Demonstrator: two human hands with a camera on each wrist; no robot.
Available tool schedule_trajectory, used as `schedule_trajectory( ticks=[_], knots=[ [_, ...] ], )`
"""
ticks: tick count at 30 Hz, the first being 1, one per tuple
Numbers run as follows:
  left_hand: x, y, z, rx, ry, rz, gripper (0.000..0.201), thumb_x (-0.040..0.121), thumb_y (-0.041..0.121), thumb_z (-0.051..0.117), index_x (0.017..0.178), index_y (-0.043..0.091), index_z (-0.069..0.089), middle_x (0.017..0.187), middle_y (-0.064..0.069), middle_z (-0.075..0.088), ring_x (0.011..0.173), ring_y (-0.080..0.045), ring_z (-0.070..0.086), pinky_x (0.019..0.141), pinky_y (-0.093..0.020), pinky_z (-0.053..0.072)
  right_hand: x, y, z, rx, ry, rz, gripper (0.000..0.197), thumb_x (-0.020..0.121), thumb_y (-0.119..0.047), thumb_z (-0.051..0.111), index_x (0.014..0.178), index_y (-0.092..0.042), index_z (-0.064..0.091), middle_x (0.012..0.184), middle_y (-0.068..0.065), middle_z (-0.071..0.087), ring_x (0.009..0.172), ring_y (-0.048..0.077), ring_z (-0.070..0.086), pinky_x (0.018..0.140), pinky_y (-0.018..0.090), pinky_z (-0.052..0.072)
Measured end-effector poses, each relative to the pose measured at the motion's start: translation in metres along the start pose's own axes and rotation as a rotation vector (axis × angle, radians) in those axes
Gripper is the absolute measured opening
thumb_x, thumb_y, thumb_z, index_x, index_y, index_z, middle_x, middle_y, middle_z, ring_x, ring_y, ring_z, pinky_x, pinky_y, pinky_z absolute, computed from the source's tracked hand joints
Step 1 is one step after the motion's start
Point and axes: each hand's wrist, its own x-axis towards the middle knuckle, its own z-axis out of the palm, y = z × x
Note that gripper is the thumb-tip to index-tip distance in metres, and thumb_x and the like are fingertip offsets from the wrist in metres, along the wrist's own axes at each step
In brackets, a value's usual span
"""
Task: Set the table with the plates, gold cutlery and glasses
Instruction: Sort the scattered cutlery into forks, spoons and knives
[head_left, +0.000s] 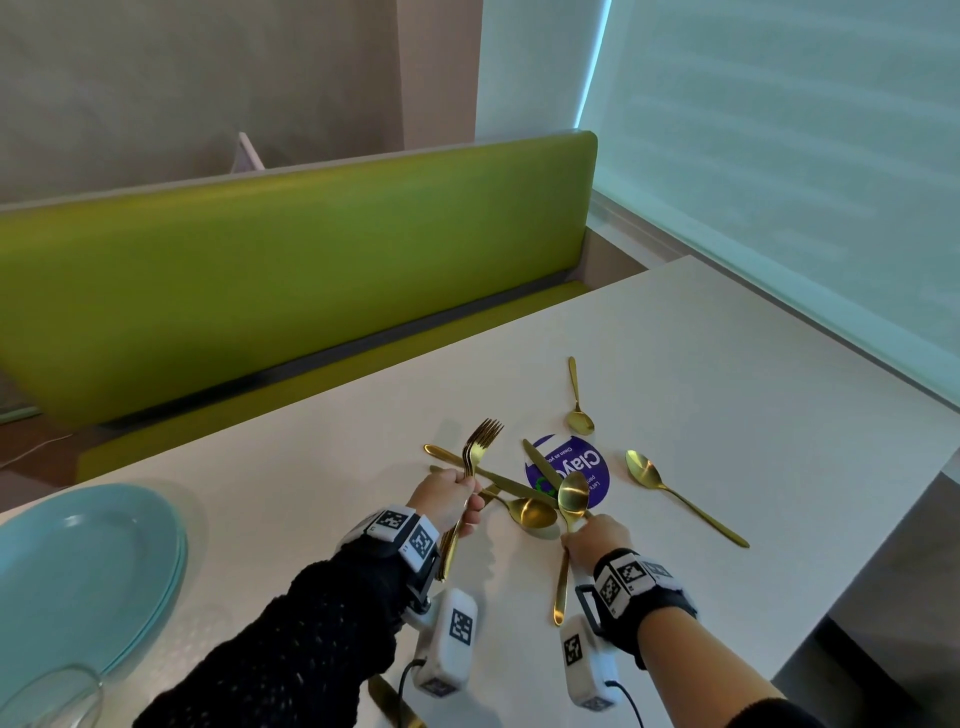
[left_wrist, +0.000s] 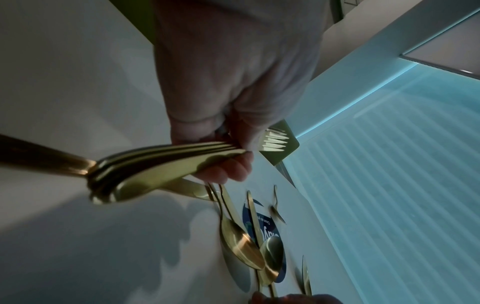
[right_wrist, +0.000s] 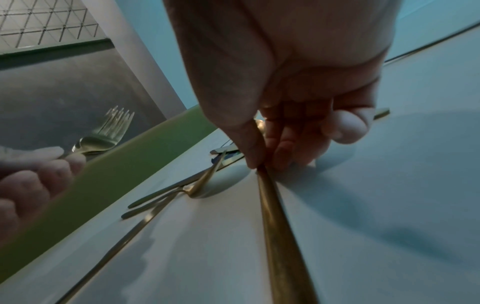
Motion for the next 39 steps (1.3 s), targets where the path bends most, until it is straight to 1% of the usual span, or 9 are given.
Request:
schedule_trajectory(
  ticks=[5,7,9,13,17,23,29,35,39],
  knots=[
    [0.002,0.001,0.001,-0.014,0.029,-0.002,0.021,0.1,0.017,0.04,0.087,0.009,0.055,0.071,-0.005,0.055,0.06,-0.016,0.05,0.055,-0.025,0.044,0.001,-0.001,-0.003,0.113,-0.029,0.01,0.015,0.094,-0.025,0.048,0.089,-0.012,0.052,0.09,0.005,0.057,0.087,0.02,0.06,0.081,0.026,0.049],
    [0.002,0.002,0.001,-0.015,0.024,-0.004,0.022,0.1,0.017,0.039,0.087,0.008,0.054,0.071,-0.005,0.055,0.06,-0.016,0.05,0.057,-0.026,0.045,0.0,-0.001,-0.01,0.097,-0.02,-0.008,0.019,0.096,-0.025,0.046,0.087,-0.011,0.056,0.086,0.004,0.057,0.09,0.019,0.061,0.076,0.024,0.05],
    [0.001,0.004,0.002,-0.019,0.019,-0.002,0.022,0.1,0.016,0.039,0.086,0.009,0.054,0.071,-0.006,0.055,0.06,-0.016,0.05,0.058,-0.027,0.045,0.0,-0.003,-0.021,0.053,0.011,-0.045,0.024,0.097,-0.025,0.043,0.085,-0.01,0.057,0.073,-0.001,0.05,0.083,0.017,0.054,0.066,0.021,0.042],
    [-0.002,0.008,0.004,-0.046,-0.008,-0.01,0.017,0.099,0.012,0.04,0.09,0.006,0.052,0.071,-0.008,0.054,0.059,-0.017,0.051,0.055,-0.027,0.044,-0.001,-0.013,-0.041,0.275,0.026,-0.168,0.033,0.096,-0.023,0.046,0.064,-0.016,0.051,0.065,0.0,0.049,0.064,0.015,0.048,0.065,0.025,0.042],
    [-0.005,0.01,0.007,-0.047,-0.045,0.001,0.018,0.099,0.012,0.041,0.088,0.007,0.054,0.078,-0.01,0.059,0.066,-0.019,0.057,0.059,-0.029,0.049,-0.023,-0.03,-0.052,0.643,-0.131,-0.318,0.028,0.094,-0.024,0.053,0.068,-0.015,0.058,0.06,-0.002,0.052,0.05,0.01,0.043,0.047,0.02,0.035],
    [-0.015,0.013,0.009,-0.071,-0.131,0.022,0.017,0.099,0.014,0.042,0.103,0.005,0.056,0.085,-0.01,0.064,0.073,-0.024,0.065,0.066,-0.035,0.054,-0.03,-0.053,-0.035,0.776,-0.311,-0.386,0.023,0.093,-0.024,0.057,0.072,-0.016,0.061,0.064,0.0,0.054,0.053,0.013,0.044,0.048,0.022,0.035],
    [-0.024,0.014,0.003,-0.106,-0.163,0.02,0.018,0.102,0.014,0.035,0.105,0.005,0.05,0.085,-0.011,0.062,0.07,-0.022,0.064,0.067,-0.034,0.054,-0.027,-0.065,-0.025,0.744,-0.277,-0.386,0.023,0.092,-0.027,0.057,0.072,-0.018,0.062,0.069,0.001,0.062,0.074,0.025,0.057,0.04,0.017,0.034],
    [-0.024,0.015,-0.006,-0.1,-0.187,0.025,0.018,0.101,0.008,0.033,0.113,0.006,0.047,0.082,-0.011,0.059,0.069,-0.02,0.06,0.07,-0.034,0.053,-0.03,-0.078,-0.022,0.713,-0.197,-0.398,0.024,0.091,-0.023,0.059,0.068,-0.019,0.061,0.054,-0.007,0.057,0.033,-0.002,0.043,0.036,0.016,0.031],
    [-0.024,0.016,-0.011,-0.08,-0.186,0.043,0.017,0.101,0.003,0.033,0.111,0.006,0.046,0.079,-0.011,0.057,0.066,-0.018,0.058,0.062,-0.03,0.052,-0.032,-0.083,-0.022,0.694,-0.193,-0.427,0.026,0.092,-0.022,0.058,0.067,-0.018,0.061,0.056,-0.007,0.057,0.038,0.002,0.043,0.039,0.018,0.031]
  ],
)
